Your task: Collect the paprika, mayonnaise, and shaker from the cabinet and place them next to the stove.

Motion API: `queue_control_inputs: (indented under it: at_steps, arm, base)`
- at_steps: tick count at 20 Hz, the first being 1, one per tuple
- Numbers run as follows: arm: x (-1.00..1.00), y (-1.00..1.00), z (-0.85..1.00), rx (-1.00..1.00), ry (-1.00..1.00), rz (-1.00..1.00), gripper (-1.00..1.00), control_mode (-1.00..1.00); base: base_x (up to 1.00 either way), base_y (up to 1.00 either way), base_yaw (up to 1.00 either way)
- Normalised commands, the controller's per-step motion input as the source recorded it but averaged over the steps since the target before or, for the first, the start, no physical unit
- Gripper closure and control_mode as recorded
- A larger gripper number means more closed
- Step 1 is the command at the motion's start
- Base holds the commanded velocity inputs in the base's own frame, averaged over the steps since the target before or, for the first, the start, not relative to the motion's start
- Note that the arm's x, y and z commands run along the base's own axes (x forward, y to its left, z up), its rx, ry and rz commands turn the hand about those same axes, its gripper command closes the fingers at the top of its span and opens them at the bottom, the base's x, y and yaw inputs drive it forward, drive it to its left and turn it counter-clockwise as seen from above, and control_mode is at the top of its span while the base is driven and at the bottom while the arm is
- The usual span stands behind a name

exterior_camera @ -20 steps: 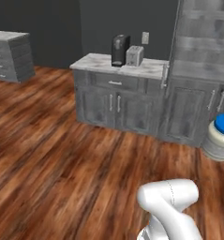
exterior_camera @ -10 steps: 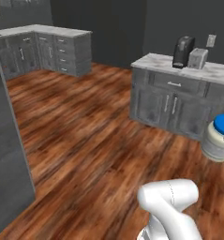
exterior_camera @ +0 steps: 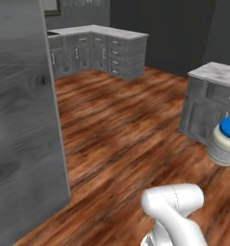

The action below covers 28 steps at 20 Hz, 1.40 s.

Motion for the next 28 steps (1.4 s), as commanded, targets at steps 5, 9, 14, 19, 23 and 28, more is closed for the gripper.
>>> queue_control_inputs:
  at_steps: [5, 9, 14, 19, 23, 28]
  arm:
    - [0.00, 0.00, 0.00, 0.00, 0.00, 0.00, 1.00, 1.00]
    - [0.00, 0.00, 0.00, 0.00, 0.00, 0.00, 1.00, 1.00]
    - [0.00, 0.00, 0.00, 0.00, 0.00, 0.00, 1.00, 1.00]
    - [0.00, 0.00, 0.00, 0.00, 0.00, 0.00, 1.00, 1.00]
    - [0.00, 0.00, 0.00, 0.00, 0.00, 0.00, 1.00, 1.00]
    - [0.00, 0.00, 0.00, 0.00, 0.00, 0.00, 1.00, 1.00]
  base:
    - [0.98, -0.03, 0.40]
    - [1.00, -0.14, 0.37]
    - [1.00, -0.14, 0.36]
    - [0.97, -0.29, 0.33]
    - [0.87, -0.51, 0.30]
    - [0.86, -0.53, 0.28]
